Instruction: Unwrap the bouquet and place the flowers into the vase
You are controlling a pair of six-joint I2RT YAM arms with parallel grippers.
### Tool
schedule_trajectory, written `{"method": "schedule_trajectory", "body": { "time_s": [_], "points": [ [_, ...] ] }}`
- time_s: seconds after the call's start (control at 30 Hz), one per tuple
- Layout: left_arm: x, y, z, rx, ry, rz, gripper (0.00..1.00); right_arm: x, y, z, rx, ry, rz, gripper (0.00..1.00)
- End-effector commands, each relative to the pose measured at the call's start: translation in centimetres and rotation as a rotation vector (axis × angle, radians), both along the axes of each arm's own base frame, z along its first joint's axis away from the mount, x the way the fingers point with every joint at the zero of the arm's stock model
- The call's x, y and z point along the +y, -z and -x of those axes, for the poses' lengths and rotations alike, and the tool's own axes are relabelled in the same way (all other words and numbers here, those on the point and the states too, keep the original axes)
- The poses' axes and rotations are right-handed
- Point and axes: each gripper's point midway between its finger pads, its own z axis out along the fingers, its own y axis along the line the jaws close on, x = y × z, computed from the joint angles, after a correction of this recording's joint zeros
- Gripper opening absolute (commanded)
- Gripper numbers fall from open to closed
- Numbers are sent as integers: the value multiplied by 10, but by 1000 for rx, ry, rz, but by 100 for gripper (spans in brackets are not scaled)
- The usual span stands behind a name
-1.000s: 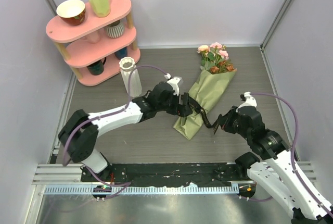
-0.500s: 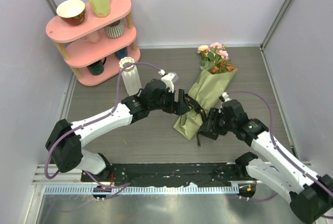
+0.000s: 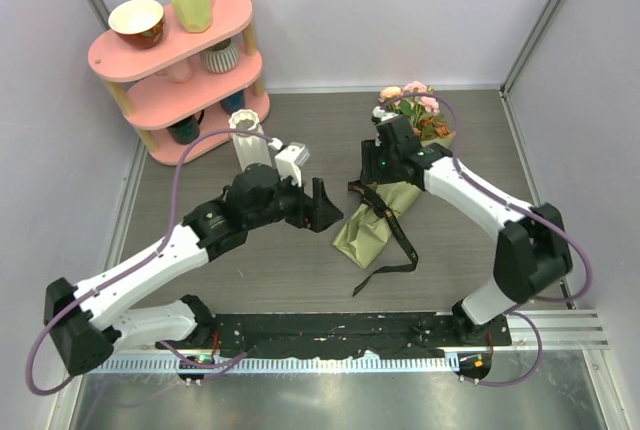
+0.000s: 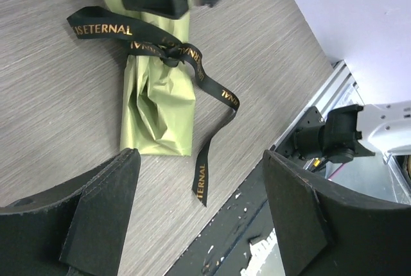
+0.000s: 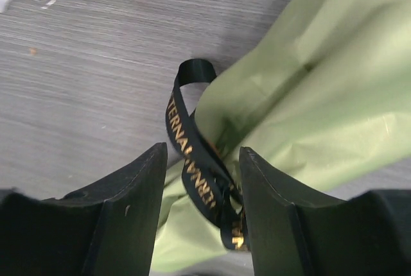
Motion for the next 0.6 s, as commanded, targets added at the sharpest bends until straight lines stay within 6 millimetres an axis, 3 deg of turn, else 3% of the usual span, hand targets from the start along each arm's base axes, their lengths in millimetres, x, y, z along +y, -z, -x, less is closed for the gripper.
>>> {"method": "schedule_trajectory", "body": {
  "time_s": [0.0, 0.17, 0.47, 0.57],
  "points": [
    [22, -12, 10, -51, -32, 31, 81, 15, -7, -26, -111, -121, 169, 55],
    [34, -10, 19, -61, -40, 39, 82, 25, 17, -25, -116, -176, 401, 57],
    [36, -3, 21, -57, -31, 23, 84, 22, 26, -20, -158, -182, 675, 56],
    [36, -3, 20, -62, -33, 22, 84, 21, 30, -18, -152, -184, 699, 50]
  ]
}}
